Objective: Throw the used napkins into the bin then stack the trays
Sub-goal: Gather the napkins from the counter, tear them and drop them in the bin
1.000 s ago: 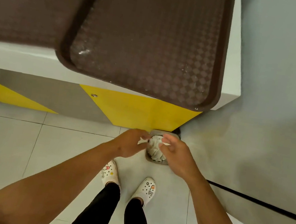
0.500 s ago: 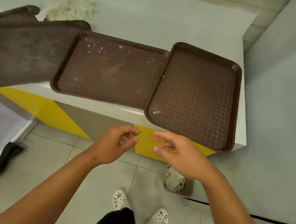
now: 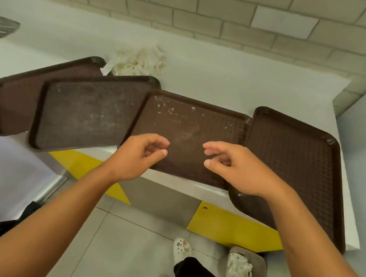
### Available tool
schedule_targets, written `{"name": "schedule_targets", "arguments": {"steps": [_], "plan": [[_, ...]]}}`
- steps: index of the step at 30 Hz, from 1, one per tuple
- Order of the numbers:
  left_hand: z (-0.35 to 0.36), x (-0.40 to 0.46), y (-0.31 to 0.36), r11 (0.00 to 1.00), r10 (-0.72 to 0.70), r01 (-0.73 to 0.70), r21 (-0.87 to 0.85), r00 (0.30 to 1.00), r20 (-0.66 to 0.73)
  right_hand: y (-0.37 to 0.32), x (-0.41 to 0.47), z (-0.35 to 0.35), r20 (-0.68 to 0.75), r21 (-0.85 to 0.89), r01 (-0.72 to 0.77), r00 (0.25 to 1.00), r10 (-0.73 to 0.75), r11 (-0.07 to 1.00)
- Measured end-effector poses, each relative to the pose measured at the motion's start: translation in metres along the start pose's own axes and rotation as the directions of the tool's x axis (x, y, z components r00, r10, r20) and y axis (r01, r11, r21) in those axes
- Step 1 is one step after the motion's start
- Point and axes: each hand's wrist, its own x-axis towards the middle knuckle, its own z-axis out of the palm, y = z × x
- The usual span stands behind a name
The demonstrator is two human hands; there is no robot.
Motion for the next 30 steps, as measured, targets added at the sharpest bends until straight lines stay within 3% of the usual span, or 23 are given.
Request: {"name": "schedule_targets", "arguments": {"steps": [15, 22, 30], "plan": [[-0.132, 0.125, -0.087, 0.981, -0.057, 0.053, 0.188, 0.998, 0.016, -0.018, 0.199, -0.035, 0.210, -0.289, -0.004, 0.975, 0.068, 0.957], [-0.181, 0.190, -0.118, 0.966, -0.069, 0.054, 0.254, 0.997, 0.047, -0.037, 0.291, -0.039, 0.216, -0.302, -0.005, 0.974, 0.074, 0.953], [-0.239, 0.291, -0.156, 0.889, 0.009, -0.060, 0.455, 0.993, 0.114, -0.077, 0.403, -0.022, 0.180, -0.381, -0.044, 0.976, 0.121, 0.923]]}}
